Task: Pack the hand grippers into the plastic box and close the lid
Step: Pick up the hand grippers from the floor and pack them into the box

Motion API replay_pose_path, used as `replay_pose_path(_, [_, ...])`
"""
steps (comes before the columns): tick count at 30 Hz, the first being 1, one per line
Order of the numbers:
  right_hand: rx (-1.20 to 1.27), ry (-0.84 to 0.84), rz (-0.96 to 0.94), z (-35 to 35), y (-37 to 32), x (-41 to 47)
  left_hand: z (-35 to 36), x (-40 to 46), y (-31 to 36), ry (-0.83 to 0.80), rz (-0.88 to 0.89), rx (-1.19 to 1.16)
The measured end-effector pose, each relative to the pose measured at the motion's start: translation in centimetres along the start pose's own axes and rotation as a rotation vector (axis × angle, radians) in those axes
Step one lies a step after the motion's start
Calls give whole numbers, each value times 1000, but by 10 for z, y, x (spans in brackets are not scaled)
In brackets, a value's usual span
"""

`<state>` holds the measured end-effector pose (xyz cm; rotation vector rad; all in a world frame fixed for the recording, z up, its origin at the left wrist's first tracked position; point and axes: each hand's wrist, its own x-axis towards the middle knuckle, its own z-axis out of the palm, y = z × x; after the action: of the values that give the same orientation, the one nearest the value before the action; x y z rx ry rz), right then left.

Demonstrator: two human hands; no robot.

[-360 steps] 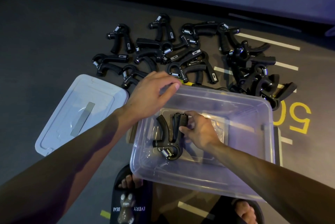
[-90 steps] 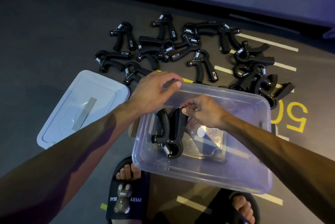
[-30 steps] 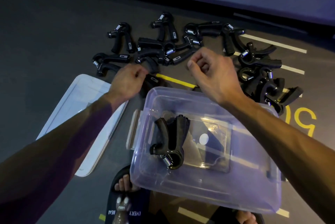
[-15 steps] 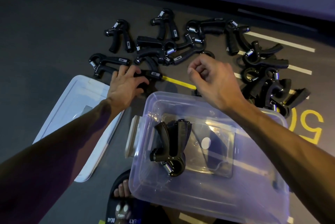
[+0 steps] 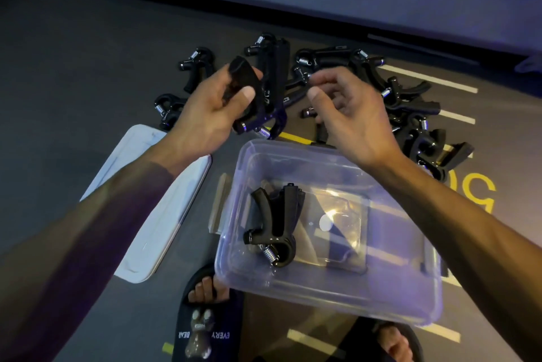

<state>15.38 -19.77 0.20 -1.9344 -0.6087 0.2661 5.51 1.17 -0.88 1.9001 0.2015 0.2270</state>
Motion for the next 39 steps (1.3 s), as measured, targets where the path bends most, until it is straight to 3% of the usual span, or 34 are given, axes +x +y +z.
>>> replay_pose_path(10, [285, -83, -30, -23, -35, -25, 16, -33, 45, -245, -33, -193])
replay_pose_path(16, [237, -201, 143, -27, 1, -47, 19, -37, 11, 34, 84, 270])
replay_pose_path(21, [237, -374, 329, 1, 41, -86, 31, -33, -21, -81, 164, 540])
replay_pose_path(27, [222, -388, 478, 31, 67, -96, 49, -40, -42, -182, 99, 570])
replay_pose_path(39, [-50, -403, 344, 46, 74, -88, 50, -38, -50, -168, 102, 540])
